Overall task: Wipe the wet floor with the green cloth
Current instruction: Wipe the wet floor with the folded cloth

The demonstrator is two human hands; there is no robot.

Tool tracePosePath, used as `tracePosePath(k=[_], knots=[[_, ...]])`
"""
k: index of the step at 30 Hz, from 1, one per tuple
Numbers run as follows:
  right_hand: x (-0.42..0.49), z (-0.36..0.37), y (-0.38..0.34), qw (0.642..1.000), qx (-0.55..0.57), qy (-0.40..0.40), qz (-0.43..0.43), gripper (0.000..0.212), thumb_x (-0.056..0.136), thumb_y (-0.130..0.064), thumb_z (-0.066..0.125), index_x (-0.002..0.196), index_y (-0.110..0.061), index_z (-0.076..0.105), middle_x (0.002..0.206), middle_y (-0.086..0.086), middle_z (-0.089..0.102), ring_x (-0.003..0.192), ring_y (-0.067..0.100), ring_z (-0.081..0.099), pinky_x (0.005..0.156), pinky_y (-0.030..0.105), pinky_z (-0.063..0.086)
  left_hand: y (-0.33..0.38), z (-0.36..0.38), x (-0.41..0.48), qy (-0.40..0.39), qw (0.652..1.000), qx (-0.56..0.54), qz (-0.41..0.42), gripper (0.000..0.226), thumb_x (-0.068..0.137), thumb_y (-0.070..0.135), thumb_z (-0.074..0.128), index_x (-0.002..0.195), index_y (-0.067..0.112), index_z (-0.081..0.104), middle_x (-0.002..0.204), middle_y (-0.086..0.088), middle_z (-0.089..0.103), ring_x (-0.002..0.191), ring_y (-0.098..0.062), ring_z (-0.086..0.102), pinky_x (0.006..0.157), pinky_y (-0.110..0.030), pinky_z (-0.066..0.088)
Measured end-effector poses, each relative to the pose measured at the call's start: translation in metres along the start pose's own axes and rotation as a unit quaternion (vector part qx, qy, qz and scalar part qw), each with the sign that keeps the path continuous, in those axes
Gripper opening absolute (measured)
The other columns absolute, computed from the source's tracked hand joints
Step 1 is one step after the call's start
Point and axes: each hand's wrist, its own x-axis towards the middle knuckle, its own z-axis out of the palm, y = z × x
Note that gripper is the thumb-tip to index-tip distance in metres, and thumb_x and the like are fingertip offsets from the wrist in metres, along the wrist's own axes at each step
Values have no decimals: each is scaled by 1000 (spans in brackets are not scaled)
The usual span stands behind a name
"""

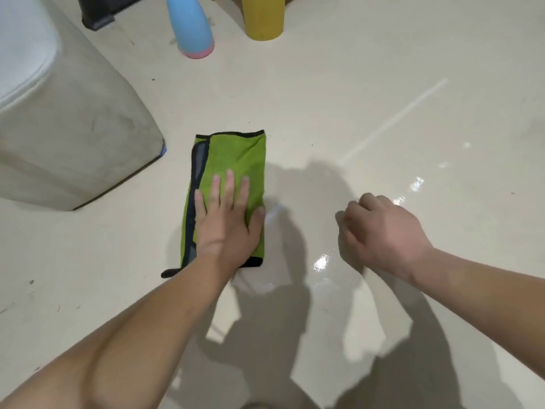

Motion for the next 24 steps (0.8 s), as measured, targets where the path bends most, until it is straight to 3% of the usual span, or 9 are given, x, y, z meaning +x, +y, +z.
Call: tracePosePath(k=[4,7,9,12,14,19,24], knots=[[-29,-7,8,996,44,-71,25,10,91,-32,57,97,-28,63,92,-8,51,91,20,55,61,31,42,63,13,-60,-6,998,-24,56,75,103,59,20,166,19,16,174,-12,9,160,-40,2,125,-65,2],[-57,-22,32,993,58,-96,46,13,93,-41,55,103,-33,58,95,-13,49,88,11,48,67,31,46,125,24,-98,-54,984,7,167,77,102,59,10,164,19,-10,173,-12,-15,158,-40,-18,123,-65,-8],[-74,-35,56,984,73,-149,73,10,93,-42,54,97,-32,54,94,-15,48,85,8,49,71,30,48,160,30,-111,-85,965,-4,247,75,104,58,11,166,21,-8,172,-10,-21,155,-39,-27,122,-65,-14],[-105,-68,97,950,67,-277,127,14,94,-40,55,97,-27,56,99,-11,59,91,16,61,85,37,53,209,36,-120,-103,927,11,360,72,106,56,19,167,19,7,174,-11,-11,157,-39,-23,122,-66,-14],[-131,-89,122,940,35,-309,139,9,96,-41,54,99,-32,52,103,-10,61,94,16,61,88,39,54,243,36,-121,-110,897,54,424,72,107,57,15,167,20,-1,172,-10,-19,154,-38,-30,121,-66,-17],[-194,-104,173,941,67,-258,210,29,98,-40,56,126,-33,55,114,-12,58,97,10,59,91,31,51,316,16,-97,-186,849,48,493,66,108,53,13,166,28,-7,171,0,-27,150,-27,-40,119,-60,-27],[-199,-66,169,965,108,-150,187,37,95,-33,58,132,-28,56,119,-9,53,111,17,60,92,36,51,273,1,-115,-205,834,127,497,69,110,45,23,164,29,-15,167,-1,-33,151,-27,-39,122,-58,-22]])
